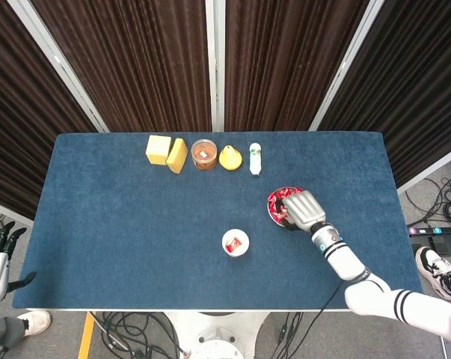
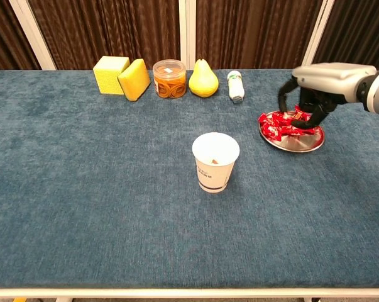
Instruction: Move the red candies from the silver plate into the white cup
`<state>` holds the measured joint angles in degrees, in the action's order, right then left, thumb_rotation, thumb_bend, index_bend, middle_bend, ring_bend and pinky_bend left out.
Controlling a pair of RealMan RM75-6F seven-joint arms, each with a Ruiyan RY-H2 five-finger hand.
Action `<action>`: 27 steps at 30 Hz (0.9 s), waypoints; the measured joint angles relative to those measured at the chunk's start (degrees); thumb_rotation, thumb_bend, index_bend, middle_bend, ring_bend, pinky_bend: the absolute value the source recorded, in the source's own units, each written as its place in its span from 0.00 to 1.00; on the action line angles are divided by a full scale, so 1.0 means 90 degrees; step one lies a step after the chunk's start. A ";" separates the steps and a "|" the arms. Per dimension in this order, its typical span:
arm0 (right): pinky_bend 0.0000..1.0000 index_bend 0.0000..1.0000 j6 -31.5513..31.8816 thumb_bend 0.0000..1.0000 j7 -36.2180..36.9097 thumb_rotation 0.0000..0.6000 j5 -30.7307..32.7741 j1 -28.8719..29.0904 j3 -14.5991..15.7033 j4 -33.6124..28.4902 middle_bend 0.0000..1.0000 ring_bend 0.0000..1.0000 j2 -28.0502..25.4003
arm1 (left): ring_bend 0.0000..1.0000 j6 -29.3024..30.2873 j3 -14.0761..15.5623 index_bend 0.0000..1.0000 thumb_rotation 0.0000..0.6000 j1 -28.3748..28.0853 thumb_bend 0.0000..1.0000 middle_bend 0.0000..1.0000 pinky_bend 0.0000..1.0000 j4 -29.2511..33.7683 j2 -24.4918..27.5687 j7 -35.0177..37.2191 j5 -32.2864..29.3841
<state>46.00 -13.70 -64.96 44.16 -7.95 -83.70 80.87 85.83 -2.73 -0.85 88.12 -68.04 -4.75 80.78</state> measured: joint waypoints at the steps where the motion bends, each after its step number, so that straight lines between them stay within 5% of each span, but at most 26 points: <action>1: 1.00 0.60 0.0043 0.40 0.0132 1.00 -0.0202 -0.0014 -0.0005 -0.0243 0.98 1.00 -0.0096 | 0.14 0.0008 0.0000 0.22 1.00 0.0004 0.00 0.17 0.16 0.0005 0.0001 -0.0005 0.0002; 8: 1.00 0.60 0.0135 0.40 0.0939 1.00 -0.1497 0.0020 0.0090 -0.1241 0.98 1.00 -0.0450 | 0.14 0.0052 0.0006 0.22 1.00 0.0032 0.00 0.17 0.16 0.0023 0.0008 0.0004 0.0015; 19: 1.00 0.52 -0.0236 0.40 0.0493 1.00 -0.1097 0.0424 0.0064 -0.0838 0.98 1.00 0.0252 | 0.14 0.0064 0.0009 0.22 1.00 0.0068 0.00 0.17 0.16 -0.0055 -0.0029 0.0083 -0.0012; 27: 1.00 0.31 -0.0229 0.34 0.0308 1.00 -0.0985 0.0515 0.0069 -0.0803 0.98 1.00 0.0326 | 0.14 0.0065 0.0001 0.22 1.00 0.0081 0.00 0.17 0.16 -0.0107 -0.0041 0.0114 -0.0024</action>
<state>43.94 -10.93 -73.83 48.79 -7.33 -90.93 83.80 86.41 -2.72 -0.12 87.16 -68.40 -3.72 80.56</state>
